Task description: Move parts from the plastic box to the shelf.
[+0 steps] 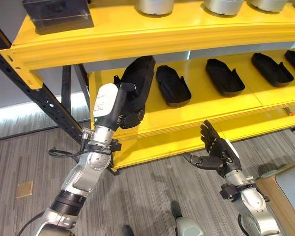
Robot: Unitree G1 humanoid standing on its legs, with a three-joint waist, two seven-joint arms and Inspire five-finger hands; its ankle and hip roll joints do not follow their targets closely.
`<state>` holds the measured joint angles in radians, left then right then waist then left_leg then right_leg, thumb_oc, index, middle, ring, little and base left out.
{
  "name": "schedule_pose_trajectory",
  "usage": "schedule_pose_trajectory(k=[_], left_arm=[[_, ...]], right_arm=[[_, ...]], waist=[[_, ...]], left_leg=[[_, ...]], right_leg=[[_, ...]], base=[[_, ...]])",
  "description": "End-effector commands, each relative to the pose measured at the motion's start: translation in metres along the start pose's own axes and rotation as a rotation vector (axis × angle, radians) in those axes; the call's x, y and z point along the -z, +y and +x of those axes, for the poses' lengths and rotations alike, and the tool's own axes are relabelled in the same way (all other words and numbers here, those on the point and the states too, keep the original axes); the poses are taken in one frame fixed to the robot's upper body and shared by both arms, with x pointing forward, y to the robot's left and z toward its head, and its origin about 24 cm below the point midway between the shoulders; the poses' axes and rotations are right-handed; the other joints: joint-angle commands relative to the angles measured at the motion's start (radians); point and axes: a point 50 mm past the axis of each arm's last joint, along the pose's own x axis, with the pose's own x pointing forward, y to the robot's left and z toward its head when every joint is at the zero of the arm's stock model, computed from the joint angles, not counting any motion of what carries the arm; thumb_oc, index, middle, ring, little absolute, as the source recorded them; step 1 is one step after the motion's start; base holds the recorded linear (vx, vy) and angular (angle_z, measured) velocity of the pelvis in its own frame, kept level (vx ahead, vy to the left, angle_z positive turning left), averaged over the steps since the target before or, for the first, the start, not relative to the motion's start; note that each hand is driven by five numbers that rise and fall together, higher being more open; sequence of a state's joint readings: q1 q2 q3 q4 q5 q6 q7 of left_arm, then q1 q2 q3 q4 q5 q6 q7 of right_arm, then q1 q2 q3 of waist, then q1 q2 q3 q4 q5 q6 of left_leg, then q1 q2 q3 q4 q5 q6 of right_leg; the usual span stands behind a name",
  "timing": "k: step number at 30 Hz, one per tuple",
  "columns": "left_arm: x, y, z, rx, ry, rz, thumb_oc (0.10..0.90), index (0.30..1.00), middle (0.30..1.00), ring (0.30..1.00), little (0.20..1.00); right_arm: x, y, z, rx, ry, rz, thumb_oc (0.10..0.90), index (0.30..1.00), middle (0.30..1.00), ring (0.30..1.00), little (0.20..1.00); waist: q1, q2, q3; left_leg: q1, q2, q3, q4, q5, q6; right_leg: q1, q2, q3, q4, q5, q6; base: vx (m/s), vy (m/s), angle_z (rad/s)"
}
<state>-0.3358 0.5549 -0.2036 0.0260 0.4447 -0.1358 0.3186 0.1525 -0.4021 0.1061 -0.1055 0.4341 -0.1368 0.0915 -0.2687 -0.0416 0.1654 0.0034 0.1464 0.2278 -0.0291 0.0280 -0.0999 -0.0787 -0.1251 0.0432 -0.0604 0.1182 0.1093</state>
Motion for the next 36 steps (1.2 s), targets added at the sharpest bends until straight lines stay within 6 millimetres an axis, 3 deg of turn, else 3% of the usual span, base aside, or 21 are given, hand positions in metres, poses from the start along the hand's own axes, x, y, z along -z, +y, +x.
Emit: schedule_pose_trajectory(k=[1,9,10,17,24,28,36], left_arm=[[-0.026,0.05,0.041,-0.252,-0.193,0.099,0.4,0.3,0.3,0.3,0.3],[-0.007,0.067,0.065,-0.238,-0.138,0.27,0.4,0.3,0.3,0.3,0.3],[-0.004,0.075,0.078,-0.227,-0.126,0.338,0.4,0.3,0.3,0.3,0.3],[0.003,0.103,0.101,-0.268,-0.077,0.491,0.4,0.3,0.3,0.3,0.3],[0.0,0.117,0.115,-0.302,-0.07,0.544,0.4,0.3,0.3,0.3,0.3],[0.011,0.123,0.124,-0.299,0.019,0.545,0.4,0.3,0.3,0.3,0.3],[0.004,0.129,0.144,-0.329,0.066,0.493,0.4,0.3,0.3,0.3,0.3]], right_arm=[[-0.036,-0.002,0.005,-0.04,-0.185,-0.036,0.9,1.0,1.0,1.0,1.0],[-0.032,-0.003,0.003,-0.06,-0.155,-0.045,0.9,1.0,1.0,1.0,1.0],[-0.032,-0.003,0.003,-0.072,-0.15,-0.056,0.9,1.0,1.0,1.0,1.0],[-0.033,0.001,0.008,-0.104,-0.154,-0.057,0.9,1.0,1.0,1.0,1.0],[-0.034,0.004,0.009,-0.129,-0.156,-0.051,0.9,1.0,1.0,1.0,1.0],[-0.036,0.009,0.01,-0.163,-0.161,-0.052,0.9,1.0,1.0,1.0,1.0],[-0.041,0.014,0.013,-0.193,-0.18,-0.045,0.9,1.0,1.0,1.0,1.0]], waist=[[-0.003,0.007,-0.096],[-0.016,0.018,-0.098],[-0.021,0.023,-0.091],[-0.017,0.027,-0.065],[-0.017,0.028,-0.047],[-0.024,0.031,-0.029],[-0.034,0.031,0.015]], left_leg=[[0.0,0.124,-0.039,0.099,-0.092,-0.011],[-0.004,0.125,-0.032,0.092,-0.085,-0.016],[-0.019,0.123,-0.034,0.097,-0.081,-0.018],[-0.077,0.124,-0.056,0.104,-0.063,-0.023],[-0.092,0.129,-0.063,0.099,-0.049,-0.028],[-0.101,0.134,-0.063,0.097,-0.038,-0.031],[-0.147,0.135,-0.073,0.122,-0.034,-0.033]], right_leg=[[0.018,-0.069,0.022,0.098,-0.196,0.029],[0.013,-0.069,0.016,0.093,-0.192,0.034],[0.006,-0.073,0.007,0.092,-0.188,0.036],[-0.042,-0.071,-0.006,0.109,-0.183,0.037],[-0.057,-0.066,-0.015,0.12,-0.187,0.036],[-0.077,-0.059,-0.013,0.137,-0.192,0.033],[-0.138,-0.052,-0.004,0.178,-0.195,0.03]], base=[[0.02,-0.005,-0.13],[0.01,-0.002,-0.04],[-0.02,-0.004,0.05],[-0.04,-0.012,0.1],[0.0,-0.003,0.01],[-0.03,-0.017,0.03],[-0.06,-0.012,-0.01]])
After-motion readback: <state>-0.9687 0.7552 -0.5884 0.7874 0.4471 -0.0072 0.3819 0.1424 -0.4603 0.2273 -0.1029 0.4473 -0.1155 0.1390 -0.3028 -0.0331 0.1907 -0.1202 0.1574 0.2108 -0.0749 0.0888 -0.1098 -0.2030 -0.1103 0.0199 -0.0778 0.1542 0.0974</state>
